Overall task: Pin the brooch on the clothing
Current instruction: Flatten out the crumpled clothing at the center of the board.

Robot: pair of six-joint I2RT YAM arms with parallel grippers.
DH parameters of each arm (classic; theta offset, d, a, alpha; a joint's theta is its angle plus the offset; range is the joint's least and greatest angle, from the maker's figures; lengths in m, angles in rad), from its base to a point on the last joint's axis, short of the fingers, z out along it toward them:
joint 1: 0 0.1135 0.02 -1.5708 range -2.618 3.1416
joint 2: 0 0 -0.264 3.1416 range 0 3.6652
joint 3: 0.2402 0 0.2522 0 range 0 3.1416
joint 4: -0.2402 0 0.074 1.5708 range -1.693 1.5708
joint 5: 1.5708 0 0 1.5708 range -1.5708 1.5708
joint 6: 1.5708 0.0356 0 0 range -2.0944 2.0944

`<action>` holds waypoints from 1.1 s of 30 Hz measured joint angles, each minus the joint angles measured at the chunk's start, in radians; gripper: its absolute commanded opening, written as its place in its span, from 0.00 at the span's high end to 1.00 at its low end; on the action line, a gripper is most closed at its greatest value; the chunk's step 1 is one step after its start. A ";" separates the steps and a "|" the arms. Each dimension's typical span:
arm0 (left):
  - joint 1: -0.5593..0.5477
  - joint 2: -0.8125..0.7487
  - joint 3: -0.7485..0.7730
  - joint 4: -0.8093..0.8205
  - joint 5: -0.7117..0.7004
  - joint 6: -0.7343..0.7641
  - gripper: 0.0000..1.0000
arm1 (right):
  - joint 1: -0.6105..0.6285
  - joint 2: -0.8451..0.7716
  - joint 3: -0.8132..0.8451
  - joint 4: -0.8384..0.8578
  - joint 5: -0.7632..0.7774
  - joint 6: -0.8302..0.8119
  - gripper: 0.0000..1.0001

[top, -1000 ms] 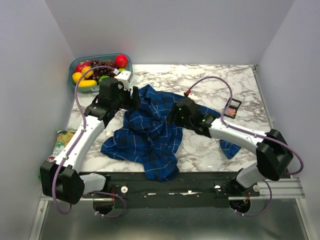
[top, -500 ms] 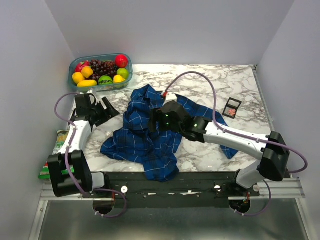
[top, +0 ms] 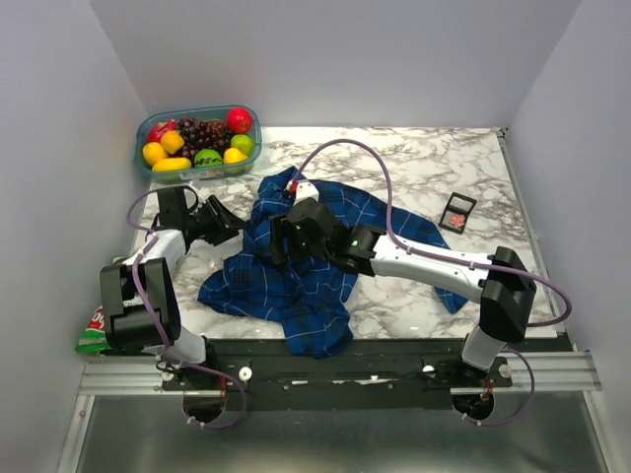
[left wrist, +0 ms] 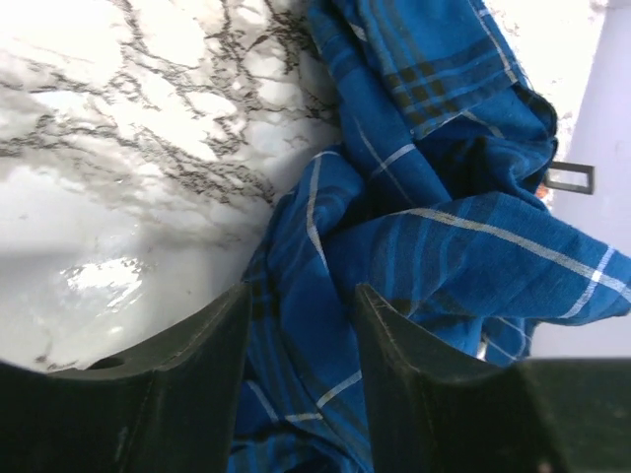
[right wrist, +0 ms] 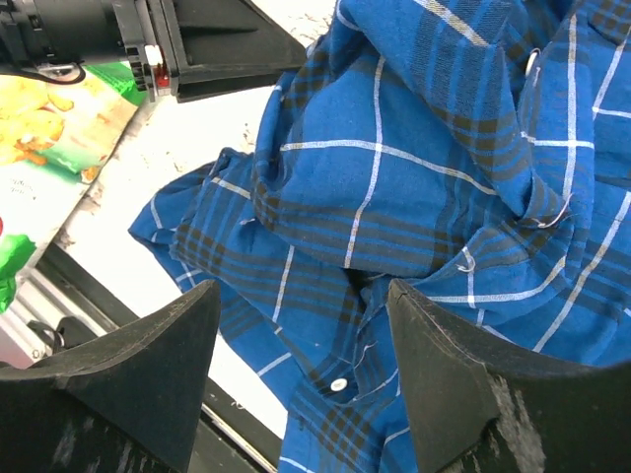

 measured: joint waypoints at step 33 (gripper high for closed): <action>-0.031 -0.217 -0.003 0.044 -0.059 0.053 1.00 | -0.547 -0.124 -0.414 -0.266 0.192 0.075 0.07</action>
